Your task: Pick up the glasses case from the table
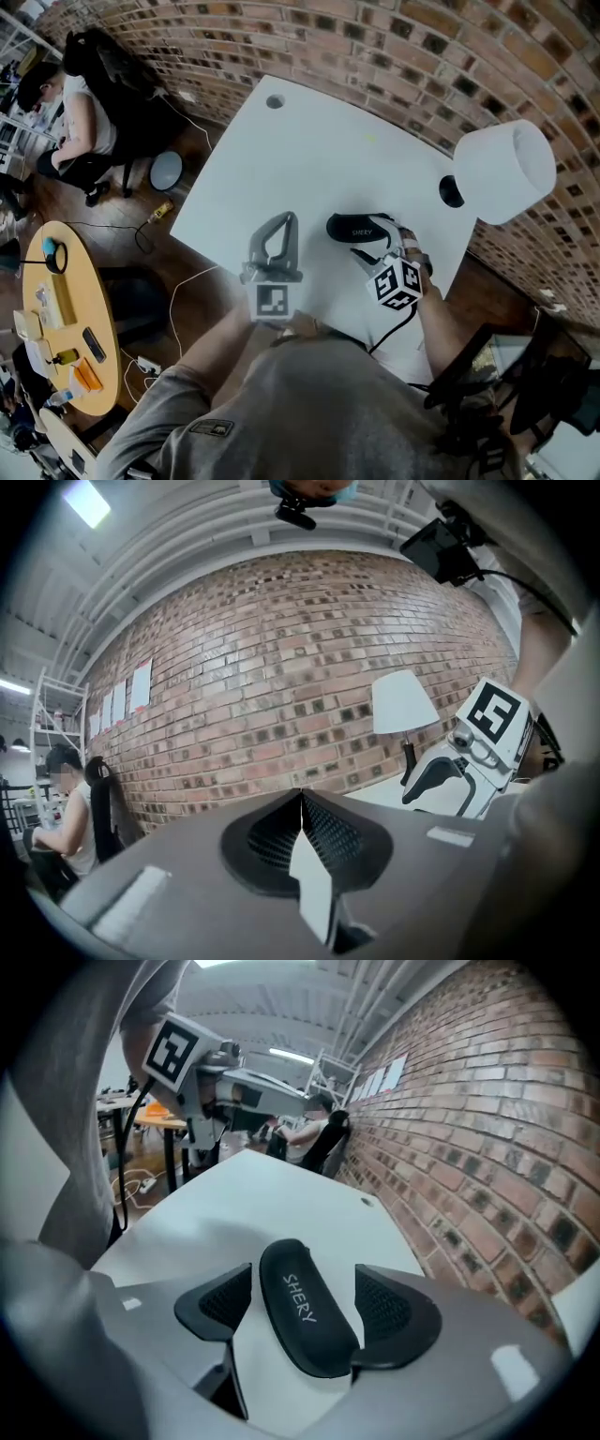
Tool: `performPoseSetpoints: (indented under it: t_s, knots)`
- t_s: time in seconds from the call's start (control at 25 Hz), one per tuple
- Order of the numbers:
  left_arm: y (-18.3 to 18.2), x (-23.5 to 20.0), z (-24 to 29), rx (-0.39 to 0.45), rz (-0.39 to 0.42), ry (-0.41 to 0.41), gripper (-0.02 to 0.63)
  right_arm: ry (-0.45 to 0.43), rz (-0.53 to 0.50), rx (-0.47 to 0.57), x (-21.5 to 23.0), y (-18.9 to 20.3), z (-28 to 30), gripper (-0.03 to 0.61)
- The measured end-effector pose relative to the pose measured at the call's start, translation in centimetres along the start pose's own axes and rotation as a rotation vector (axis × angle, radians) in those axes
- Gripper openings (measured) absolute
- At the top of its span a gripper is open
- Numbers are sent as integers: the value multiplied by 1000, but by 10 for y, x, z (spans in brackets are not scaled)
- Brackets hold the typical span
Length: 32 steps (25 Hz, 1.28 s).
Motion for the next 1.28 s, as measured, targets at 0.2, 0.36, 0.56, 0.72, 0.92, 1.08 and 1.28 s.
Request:
performPoseSetpoints:
  t_s: [0.2,0.36,0.56,0.72,0.92,1.08,1.28]
  knots:
    - [11,2,3,-42,13,-8,3,-87,-115,-139,7,15,30,396]
    - [15,0,4,-59,12,-21,3,-118,-173,-207,14,22,48,397]
    - [17,-7,4,-78,1,-36,3,-144,-174,-237,14,24,58,365]
    - [19,-10,2,-82,-9,-42,3,-119,-115,-220,15,22,55,354]
    - [13,-12,-2,-45,-24,-34,3,-18,-26,-133,14,11,35,351]
    - [3,-15,-7,-12,-25,-17,3,109,46,-33,13,-6,7,351]
    - [-15,-22,-22,56,-42,2,3,248,116,78,0,-31,-33,350]
Point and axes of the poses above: the fingertips, and each gripper's own axes: z forward along the fingers, x to its right, y out of its underside, the point moved 8 cm from there along -z, backward along the fingers, and after that the axes turned 15 degrees about -y, right-handed, at the moved point
